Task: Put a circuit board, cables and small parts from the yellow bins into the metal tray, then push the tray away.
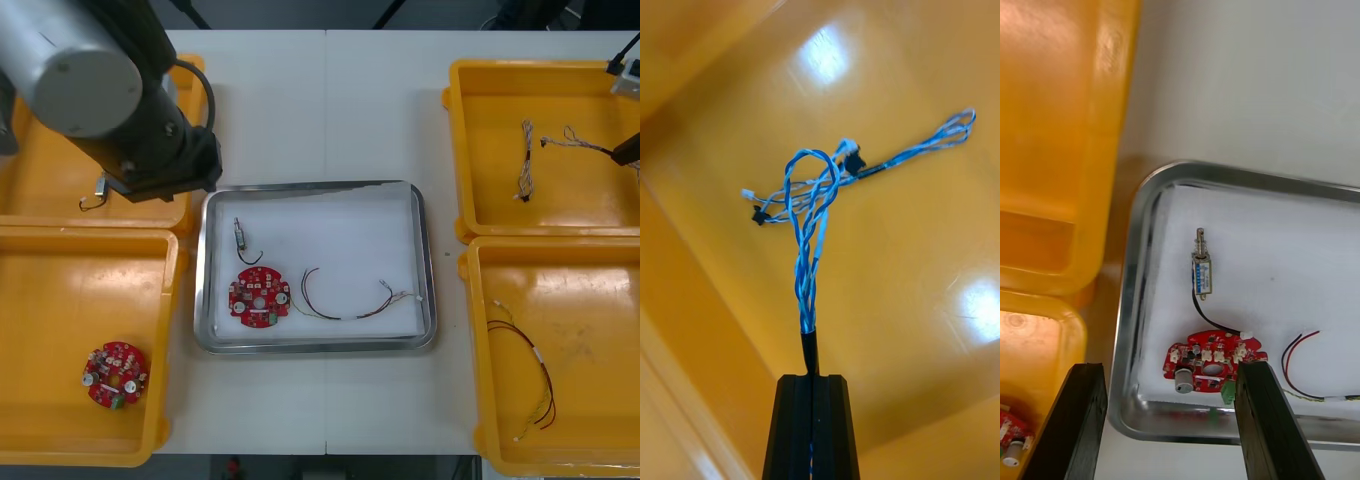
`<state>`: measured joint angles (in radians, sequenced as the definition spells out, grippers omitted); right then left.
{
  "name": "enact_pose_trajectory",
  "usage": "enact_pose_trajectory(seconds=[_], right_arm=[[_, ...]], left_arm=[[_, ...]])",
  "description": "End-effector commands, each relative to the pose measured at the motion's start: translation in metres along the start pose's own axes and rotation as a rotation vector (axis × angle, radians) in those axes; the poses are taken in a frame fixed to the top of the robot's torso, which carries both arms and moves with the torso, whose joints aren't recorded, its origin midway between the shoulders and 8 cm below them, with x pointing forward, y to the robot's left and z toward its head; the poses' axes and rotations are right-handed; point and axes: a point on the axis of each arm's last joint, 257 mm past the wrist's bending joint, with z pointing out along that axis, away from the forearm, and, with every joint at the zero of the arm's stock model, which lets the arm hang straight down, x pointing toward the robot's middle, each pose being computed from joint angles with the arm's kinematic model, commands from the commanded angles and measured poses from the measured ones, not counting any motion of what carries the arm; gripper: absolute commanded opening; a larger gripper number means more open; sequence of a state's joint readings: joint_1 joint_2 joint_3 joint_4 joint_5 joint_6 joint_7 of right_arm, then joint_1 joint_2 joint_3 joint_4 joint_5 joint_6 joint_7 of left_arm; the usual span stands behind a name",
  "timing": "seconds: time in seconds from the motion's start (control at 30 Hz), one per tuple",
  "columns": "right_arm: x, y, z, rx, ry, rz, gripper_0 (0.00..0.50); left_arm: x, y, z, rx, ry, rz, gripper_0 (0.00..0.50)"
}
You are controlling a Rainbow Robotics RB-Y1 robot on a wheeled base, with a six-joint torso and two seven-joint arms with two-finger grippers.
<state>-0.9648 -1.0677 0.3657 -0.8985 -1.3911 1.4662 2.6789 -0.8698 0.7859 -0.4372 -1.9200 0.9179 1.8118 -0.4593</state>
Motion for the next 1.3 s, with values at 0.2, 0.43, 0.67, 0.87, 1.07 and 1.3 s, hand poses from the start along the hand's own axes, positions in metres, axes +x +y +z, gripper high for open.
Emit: enact_pose_trajectory(seconds=[0.2, 0.43, 0.67, 0.87, 1.07, 1.3], right_arm=[[-0.049, 0.020, -0.054, 0.003, -0.010, -0.111, 0.000], [-0.108, 0.068, -0.045, -0.033, -0.028, -0.156, 0.000], [-0.164, 0.126, -0.024, -0.098, -0.074, -0.204, 0.000], [-0.206, 0.178, 0.007, -0.115, -0.103, -0.325, 0.000], [-0.231, 0.221, 0.043, -0.131, -0.128, -0.421, 0.000], [-0.230, 0.250, 0.089, -0.136, -0.106, -0.501, 0.000]], left_arm=[[-0.081, 0.061, -0.061, -0.023, -0.087, -0.049, 0.500], [-0.115, 0.101, -0.063, -0.025, -0.094, -0.040, 0.500], [-0.139, 0.136, -0.063, -0.020, -0.106, 0.003, 0.500], [-0.152, 0.162, -0.054, -0.029, -0.108, 0.036, 0.500], [-0.160, 0.180, -0.036, -0.052, -0.115, 0.085, 0.500], [-0.166, 0.194, -0.009, -0.077, -0.129, 0.117, 0.500]])
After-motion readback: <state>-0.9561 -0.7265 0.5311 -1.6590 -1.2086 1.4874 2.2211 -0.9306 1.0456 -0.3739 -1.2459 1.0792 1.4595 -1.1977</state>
